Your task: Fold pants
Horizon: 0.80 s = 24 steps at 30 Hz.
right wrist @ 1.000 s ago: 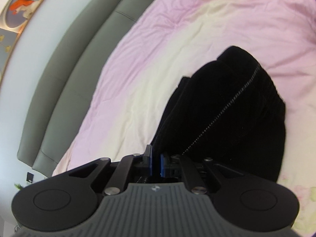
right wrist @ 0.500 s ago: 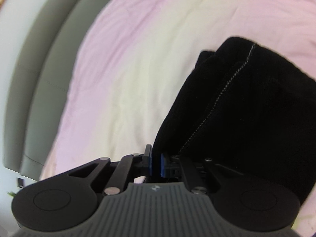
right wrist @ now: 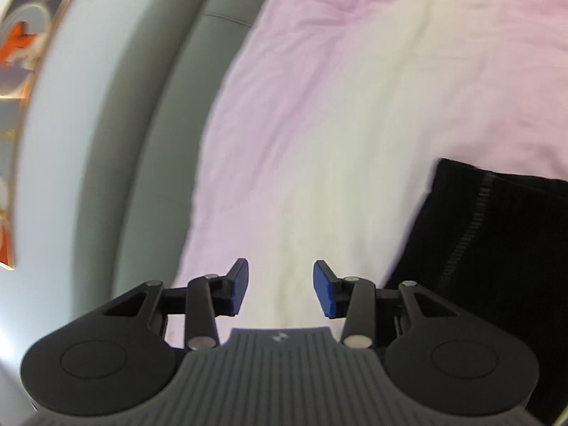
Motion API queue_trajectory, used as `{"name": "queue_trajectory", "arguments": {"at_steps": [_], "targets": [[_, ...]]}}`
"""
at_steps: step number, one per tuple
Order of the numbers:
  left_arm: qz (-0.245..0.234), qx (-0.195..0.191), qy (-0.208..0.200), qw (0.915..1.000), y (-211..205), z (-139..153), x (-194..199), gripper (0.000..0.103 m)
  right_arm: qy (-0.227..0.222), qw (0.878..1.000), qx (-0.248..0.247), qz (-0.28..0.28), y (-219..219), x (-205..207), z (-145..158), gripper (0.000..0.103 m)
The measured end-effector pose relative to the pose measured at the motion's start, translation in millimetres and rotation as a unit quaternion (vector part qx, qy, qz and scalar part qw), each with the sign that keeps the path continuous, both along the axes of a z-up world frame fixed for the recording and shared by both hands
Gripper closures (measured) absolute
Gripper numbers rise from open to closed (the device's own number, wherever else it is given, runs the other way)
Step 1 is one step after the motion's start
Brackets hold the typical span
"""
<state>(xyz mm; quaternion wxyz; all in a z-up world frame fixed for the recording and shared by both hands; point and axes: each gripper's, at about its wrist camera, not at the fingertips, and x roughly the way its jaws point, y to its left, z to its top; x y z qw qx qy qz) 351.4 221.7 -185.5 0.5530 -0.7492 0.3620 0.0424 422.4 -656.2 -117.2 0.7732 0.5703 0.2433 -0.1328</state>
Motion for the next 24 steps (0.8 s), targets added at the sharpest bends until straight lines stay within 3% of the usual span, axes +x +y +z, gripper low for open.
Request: {"name": "queue_trajectory", "arguments": {"at_steps": [3,5,7,9,11,13,15,18,20,21,22,24], "targets": [[-0.026,0.068,0.008,0.9973,2.0,10.7,-5.6,0.029,0.006,0.999,-0.003,0.043,12.5,-0.1,-7.0,0.065],[-0.039,0.132,-0.014,0.9904,-0.5,31.9,-12.7,0.029,0.016,0.994,-0.027,0.101,36.0,4.4,-9.3,0.065],[-0.067,0.201,-0.043,0.9763,-3.5,57.6,-19.8,0.029,0.023,0.985,-0.044,0.167,67.1,10.3,-13.1,0.065],[-0.098,0.277,-0.06,0.9541,-6.9,82.9,-30.8,0.027,0.031,0.968,-0.072,0.238,109.2,13.9,-17.0,0.065],[-0.126,0.349,-0.063,0.9266,-13.9,102.6,-41.4,0.024,0.034,0.942,-0.105,0.318,156.4,8.7,-23.3,0.065],[-0.143,0.407,-0.056,0.9003,-16.7,115.5,-53.9,0.024,0.04,0.906,-0.161,0.389,212.1,13.5,-26.8,0.065],[-0.135,0.45,-0.049,0.8813,-13.1,122.5,-73.2,0.024,0.049,0.868,-0.22,0.443,257.7,22.5,-33.7,0.065],[-0.119,0.498,-0.041,0.8582,-6.9,123.6,-101.7,0.021,0.051,0.826,-0.3,0.475,310.8,41.0,-46.3,0.062],[-0.123,0.511,-0.033,0.8503,-6.9,119.0,-96.4,0.019,0.06,0.803,-0.36,0.471,329.1,56.1,-62.7,0.055],[-0.124,0.511,-0.025,0.85,-5.1,112.0,-103.4,0.019,0.068,0.798,-0.376,0.466,336.2,62.6,-67.7,0.055],[-0.122,0.51,-0.019,0.8511,-8.4,104.2,-93.7,0.02,0.07,0.8,-0.389,0.451,340.6,66.2,-68.0,0.056],[-0.113,0.498,-0.032,0.8591,7.4,94.0,-105.0,0.02,0.064,0.825,-0.39,0.403,336.3,66.1,-55.8,0.058]]}}
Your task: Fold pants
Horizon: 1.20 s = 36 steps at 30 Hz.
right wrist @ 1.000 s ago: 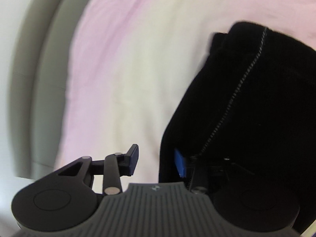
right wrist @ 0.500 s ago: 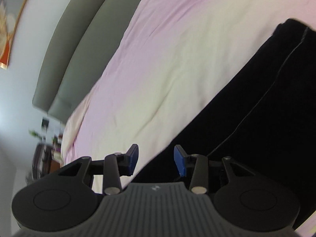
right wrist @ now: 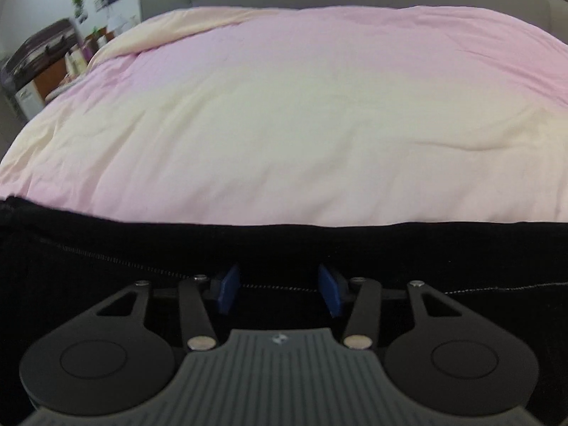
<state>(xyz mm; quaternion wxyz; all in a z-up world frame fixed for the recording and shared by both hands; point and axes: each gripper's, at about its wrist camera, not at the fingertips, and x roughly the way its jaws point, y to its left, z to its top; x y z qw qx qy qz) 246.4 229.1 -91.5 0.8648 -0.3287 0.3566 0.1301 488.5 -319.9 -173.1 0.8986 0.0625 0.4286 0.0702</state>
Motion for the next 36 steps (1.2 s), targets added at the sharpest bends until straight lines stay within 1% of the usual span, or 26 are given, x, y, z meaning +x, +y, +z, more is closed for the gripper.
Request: {"name": "queue_trajectory", "arguments": {"at_steps": [1,2,5,7,9,11,13,14,16,17,19,21,22,23,24,25,26,27,28,29,31,32,33,34,35,36], "targets": [[-0.002,-0.005,-0.008,1.0,1.0,0.3,-1.0,0.02,-0.013,0.999,0.021,-0.02,-2.3,-6.3,12.0,0.058],[-0.004,-0.006,-0.013,0.9999,-1.7,8.4,-1.2,0.019,-0.023,0.998,0.043,-0.029,-8.5,-11.6,18.8,0.058],[-0.011,-0.011,-0.014,0.9998,-8.4,18.3,0.2,0.019,-0.047,0.995,0.088,-0.03,-18.2,-38.0,39.6,0.056],[0.004,-0.024,-0.022,0.9995,-4.8,20.0,-12.9,0.019,-0.061,0.992,0.105,-0.034,-24.5,-62.5,49.3,0.053],[0.022,-0.033,-0.032,0.9987,-3.1,16.1,-24.9,0.016,-0.073,0.989,0.123,-0.037,-30.5,-89.7,55.4,0.052],[0.021,-0.042,-0.034,0.9983,-4.8,7.2,-31.2,0.013,-0.084,0.986,0.136,-0.045,-42.2,-122.6,56.9,0.05],[0.018,-0.057,-0.021,0.998,-3.9,-8.1,-26.5,0.013,-0.092,0.984,0.142,-0.059,-50.0,-158.0,53.6,0.049],[0.019,-0.062,-0.02,0.9977,-2.3,-16.5,-21.8,0.013,-0.092,0.983,0.147,-0.068,-50.0,-168.1,51.2,0.049],[0.039,-0.07,-0.013,0.9967,1.3,-34.1,-10.2,0.013,-0.081,0.979,0.166,-0.089,-60.7,-191.5,45.6,0.049],[0.049,-0.082,-0.007,0.9954,4.5,-44.4,-3.0,0.016,-0.073,0.976,0.178,-0.103,-67.6,-203.5,41.7,0.049],[0.05,-0.098,-0.012,0.9938,8.5,-59.2,8.7,0.019,-0.056,0.97,0.201,-0.126,-77.0,-222.6,33.1,0.049],[0.057,-0.106,-0.015,0.9926,9.9,-61.9,10.2,0.03,-0.041,0.966,0.211,-0.141,-89.6,-247.1,26.7,0.049],[0.059,-0.11,-0.017,0.992,11.2,-56.3,7.4,0.044,-0.036,0.967,0.207,-0.146,-93.3,-255.9,25.4,0.049],[0.06,-0.117,-0.033,0.9907,14.8,-47.0,1.8,0.065,-0.037,0.968,0.198,-0.151,-96.3,-262.6,24.7,0.049],[0.07,-0.132,-0.069,0.9863,20.5,-32.1,-9.4,0.068,-0.04,0.969,0.19,-0.155,-100.8,-269.7,26.8,0.049],[0.081,-0.131,-0.101,0.9828,25.1,-14.7,-19.7,0.072,-0.044,0.969,0.182,-0.16,-110.1,-284.6,31.2,0.049],[0.078,-0.104,-0.111,0.9853,26.7,2.9,-23.7,0.075,-0.048,0.969,0.177,-0.165,-116.9,-290.5,34.4,0.049],[0.058,-0.07,-0.098,0.991,25.8,11.7,-18.8,0.075,-0.052,0.968,0.176,-0.17,-122.9,-293.6,37.1,0.048],[0.04,-0.041,-0.072,0.9957,24.6,11.0,-10.5,0.075,-0.052,0.966,0.179,-0.178,-130.7,-296.6,38.3,0.047],[0.041,-0.033,-0.046,0.9976,25.3,1.5,-5.2,0.075,-0.05,0.964,0.185,-0.186,-136.9,-296.0,37.9,0.047],[0.052,-0.04,0.015,0.9978,29.4,-25.7,0.3,0.073,-0.043,0.959,0.194,-0.203,-147.3,-293.3,34.4,0.047],[0.067,-0.058,0.016,0.9959,32.7,-35.6,-4.2,0.067,-0.04,0.957,0.191,-0.214,-151.3,-291.2,33.3,0.047],[0.08,-0.077,0.006,0.9938,34.7,-41.2,-9.9,0.064,-0.038,0.956,0.183,-0.227,-155.7,-290.0,33.3,0.047],[0.086,-0.083,0.003,0.9929,34.7,-43.7,-12.8,0.057,-0.04,0.955,0.169,-0.24,-157.7,-285.1,34.5,0.047],[0.089,-0.077,0.005,0.993,33.8,-42.5,-14.3,0.049,-0.048,0.954,0.154,-0.253,-163.1,-284.5,36.5,0.047],[0.091,-0.069,0.01,0.9934,32.0,-41.2,-14.3,0.045,-0.06,0.951,0.139,-0.27,-170.3,-282.8,38.8,0.047]]}}
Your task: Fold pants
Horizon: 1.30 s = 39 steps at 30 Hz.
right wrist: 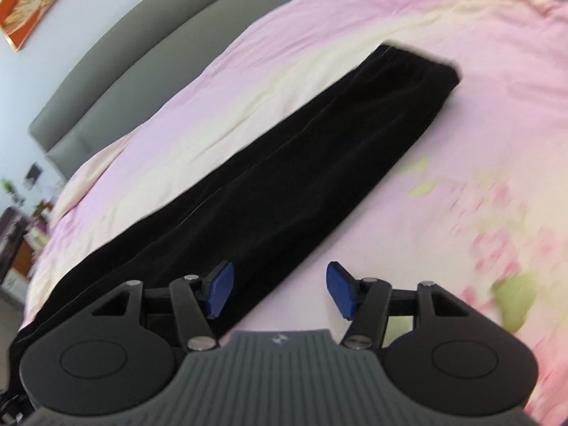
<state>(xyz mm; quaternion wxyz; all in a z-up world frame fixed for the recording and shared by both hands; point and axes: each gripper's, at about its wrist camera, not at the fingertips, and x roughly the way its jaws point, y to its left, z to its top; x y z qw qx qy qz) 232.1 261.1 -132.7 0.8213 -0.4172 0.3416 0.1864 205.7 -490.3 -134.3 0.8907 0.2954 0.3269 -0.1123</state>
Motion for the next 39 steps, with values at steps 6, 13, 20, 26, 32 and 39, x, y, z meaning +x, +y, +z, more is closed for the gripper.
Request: {"name": "queue_trajectory", "arguments": {"at_steps": [6,13,20,26,32,39], "targets": [[0.001,-0.011,0.001,0.9999,2.2,3.9,0.3,0.039,-0.045,0.983,-0.02,-0.178,-91.4,11.4,-2.8,0.039],[0.002,0.007,0.002,1.0,1.0,2.0,-2.4,0.037,-0.016,0.969,0.051,-0.24,-180.8,56.3,-25.1,0.041],[0.004,0.023,0.005,0.9997,-4.5,2.9,1.9,0.034,-0.086,0.981,0.044,-0.168,-191.4,87.2,12.1,0.09],[0.009,0.023,0.004,0.9997,-5.6,1.6,1.3,0.033,-0.174,0.977,0.007,-0.126,-186.5,90.8,53.7,0.09],[0.002,0.018,0.003,0.9998,-3.5,-0.2,0.7,0.033,0.026,0.984,-0.064,-0.164,-204.2,106.3,-12.9,0.063],[0.006,0.02,0.004,0.9998,-4.3,-1.5,3.0,0.033,-0.072,0.977,0.066,-0.191,-230.1,44.4,-32.4,0.026]]}}
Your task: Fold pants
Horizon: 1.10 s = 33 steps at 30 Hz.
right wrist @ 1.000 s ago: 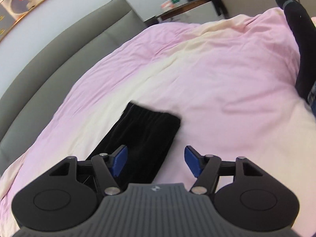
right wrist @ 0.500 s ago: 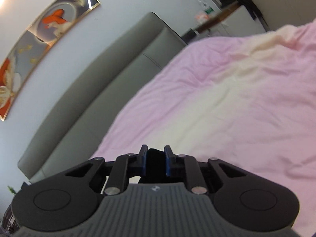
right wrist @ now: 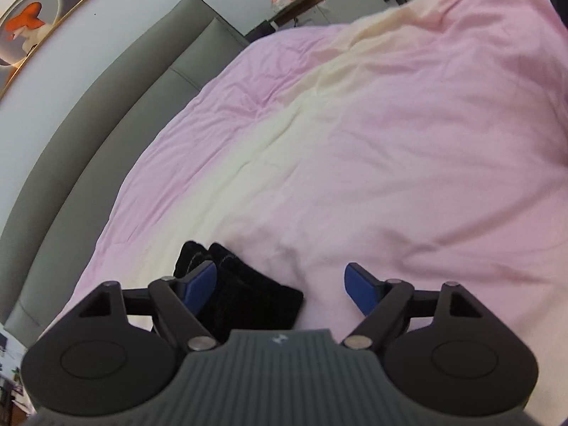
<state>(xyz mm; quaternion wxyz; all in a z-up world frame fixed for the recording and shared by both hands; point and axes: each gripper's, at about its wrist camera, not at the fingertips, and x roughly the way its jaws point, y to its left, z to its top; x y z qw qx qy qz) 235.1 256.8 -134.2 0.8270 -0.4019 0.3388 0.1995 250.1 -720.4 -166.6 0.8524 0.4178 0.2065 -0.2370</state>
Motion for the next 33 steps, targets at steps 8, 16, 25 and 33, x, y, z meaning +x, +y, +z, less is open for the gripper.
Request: {"name": "queue_trajectory", "arguments": {"at_steps": [8,16,25,33], "targets": [[0.001,-0.007,-0.004,1.0,-1.0,-1.8,-2.3,0.032,-0.013,0.998,0.051,0.04,7.2,21.2,-22.3,0.023],[0.002,-0.007,-0.004,1.0,-1.4,-2.5,-2.6,0.031,-0.013,0.997,0.057,0.046,14.9,41.7,-24.7,0.056],[-0.008,0.101,0.008,0.9948,-19.4,42.1,-8.2,0.037,-0.034,0.997,0.049,0.046,18.9,26.7,-11.6,0.068],[-0.113,0.236,-0.091,0.9608,-129.7,136.7,-11.6,0.025,-0.068,0.995,0.036,0.066,17.9,31.3,-3.6,0.07]]}}
